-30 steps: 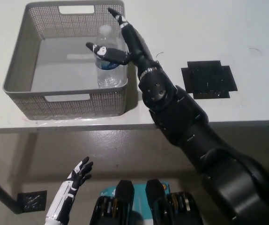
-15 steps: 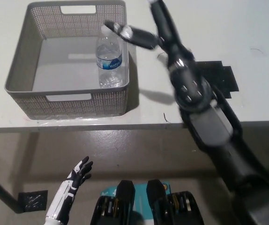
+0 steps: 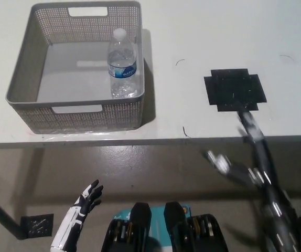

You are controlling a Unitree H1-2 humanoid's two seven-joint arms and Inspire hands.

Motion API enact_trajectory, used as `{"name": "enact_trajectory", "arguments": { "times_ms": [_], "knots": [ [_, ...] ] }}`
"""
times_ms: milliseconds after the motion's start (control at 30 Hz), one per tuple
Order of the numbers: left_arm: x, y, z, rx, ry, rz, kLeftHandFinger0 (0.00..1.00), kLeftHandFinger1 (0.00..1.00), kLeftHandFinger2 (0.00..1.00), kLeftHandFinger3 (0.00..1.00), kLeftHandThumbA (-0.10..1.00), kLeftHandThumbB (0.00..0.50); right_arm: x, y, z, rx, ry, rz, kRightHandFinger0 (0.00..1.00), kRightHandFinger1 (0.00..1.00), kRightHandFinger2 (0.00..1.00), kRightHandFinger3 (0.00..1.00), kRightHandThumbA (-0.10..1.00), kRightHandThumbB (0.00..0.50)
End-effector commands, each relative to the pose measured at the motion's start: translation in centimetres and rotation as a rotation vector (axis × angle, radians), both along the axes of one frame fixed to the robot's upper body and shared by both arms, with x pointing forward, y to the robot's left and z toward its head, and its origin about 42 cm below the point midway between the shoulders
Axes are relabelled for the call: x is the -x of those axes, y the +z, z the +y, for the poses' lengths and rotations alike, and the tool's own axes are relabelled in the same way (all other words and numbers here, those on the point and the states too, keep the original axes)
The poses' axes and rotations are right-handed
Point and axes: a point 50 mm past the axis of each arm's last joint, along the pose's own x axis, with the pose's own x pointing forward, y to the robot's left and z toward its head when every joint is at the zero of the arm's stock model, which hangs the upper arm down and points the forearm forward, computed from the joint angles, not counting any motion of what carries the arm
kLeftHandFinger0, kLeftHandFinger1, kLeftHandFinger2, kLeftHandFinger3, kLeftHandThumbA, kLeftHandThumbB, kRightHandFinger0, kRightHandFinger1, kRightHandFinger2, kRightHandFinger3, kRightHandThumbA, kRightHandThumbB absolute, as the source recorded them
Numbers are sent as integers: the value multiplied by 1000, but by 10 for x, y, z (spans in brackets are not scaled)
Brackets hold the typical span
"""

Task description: Use the right hand to pick up a water botttle and place it into a container on the left side

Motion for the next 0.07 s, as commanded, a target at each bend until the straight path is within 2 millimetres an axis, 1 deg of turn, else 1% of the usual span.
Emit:
{"name": "enact_trajectory", "arguments": {
  "times_ms": [0, 33],
  "knots": [
    [0, 2, 6, -3, -15, -12, 1000, 1000, 1000, 1000, 1000, 355, 34, -13, -24, -129, 25, -58, 1000, 1000, 1000, 1000, 1000, 236],
    [0, 2, 6, -3, -15, -12, 1000, 1000, 1000, 1000, 1000, 355, 34, -13, -24, -129, 25, -58, 1000, 1000, 1000, 1000, 1000, 236]
  ]
}}
